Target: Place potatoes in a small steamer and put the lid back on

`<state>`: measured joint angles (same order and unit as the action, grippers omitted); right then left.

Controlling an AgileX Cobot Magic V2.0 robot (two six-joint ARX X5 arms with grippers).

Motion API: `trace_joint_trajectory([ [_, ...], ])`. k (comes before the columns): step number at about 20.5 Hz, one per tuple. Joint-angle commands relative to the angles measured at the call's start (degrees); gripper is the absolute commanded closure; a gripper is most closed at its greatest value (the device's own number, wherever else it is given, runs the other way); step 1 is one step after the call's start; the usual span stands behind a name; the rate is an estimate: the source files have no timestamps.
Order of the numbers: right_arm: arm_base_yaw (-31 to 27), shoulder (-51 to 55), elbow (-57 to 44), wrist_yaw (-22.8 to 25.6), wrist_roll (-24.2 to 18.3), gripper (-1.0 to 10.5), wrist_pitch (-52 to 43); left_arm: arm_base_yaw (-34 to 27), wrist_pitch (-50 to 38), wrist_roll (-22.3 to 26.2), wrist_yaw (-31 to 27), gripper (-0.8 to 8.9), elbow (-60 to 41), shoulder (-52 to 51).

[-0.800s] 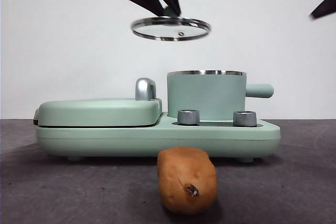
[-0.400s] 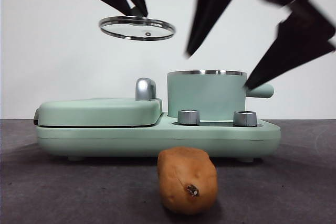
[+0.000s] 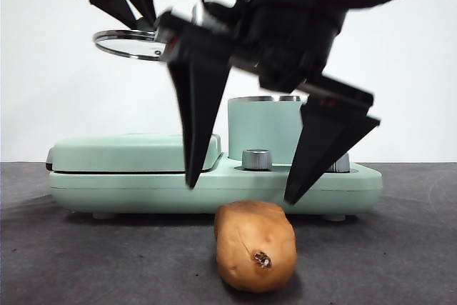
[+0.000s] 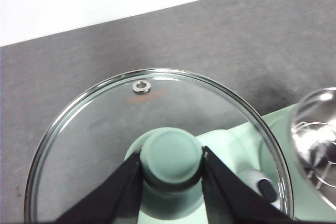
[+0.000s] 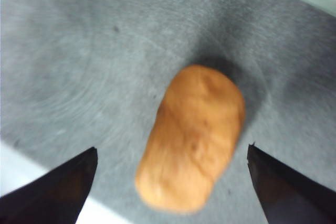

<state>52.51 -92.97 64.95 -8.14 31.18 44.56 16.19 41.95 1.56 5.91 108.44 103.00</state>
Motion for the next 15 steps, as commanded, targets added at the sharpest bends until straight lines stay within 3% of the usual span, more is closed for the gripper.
trace_joint_trajectory([
  [1, 0.9, -3.8, 1.5, 0.0, -1.0, 4.9, -0.4, -0.7, -1.4, 0.6, 0.1, 7.66, 2.0, -0.3],
  [3, 0.9, -5.9, 1.5, 0.1, -1.4, 5.3, -0.3, -1.5, -1.4, 0.6, 0.1, 7.66, 2.0, -0.3],
  [7, 0.9, -7.0, 1.5, 0.7, -2.8, 8.9, -1.5, -2.5, -1.4, 0.6, 0.1, 7.65, 2.0, -0.3],
  [11, -0.1, -7.0, 7.0, 0.7, -4.3, 9.1, 4.6, -3.1, -1.2, 0.6, 0.1, 7.65, 2.0, -0.3],
  [15, -3.4, -7.0, 21.0, 0.8, -8.3, 9.1, 14.9, -3.6, -1.2, 0.8, 0.1, 7.66, 2.0, -0.3],
])
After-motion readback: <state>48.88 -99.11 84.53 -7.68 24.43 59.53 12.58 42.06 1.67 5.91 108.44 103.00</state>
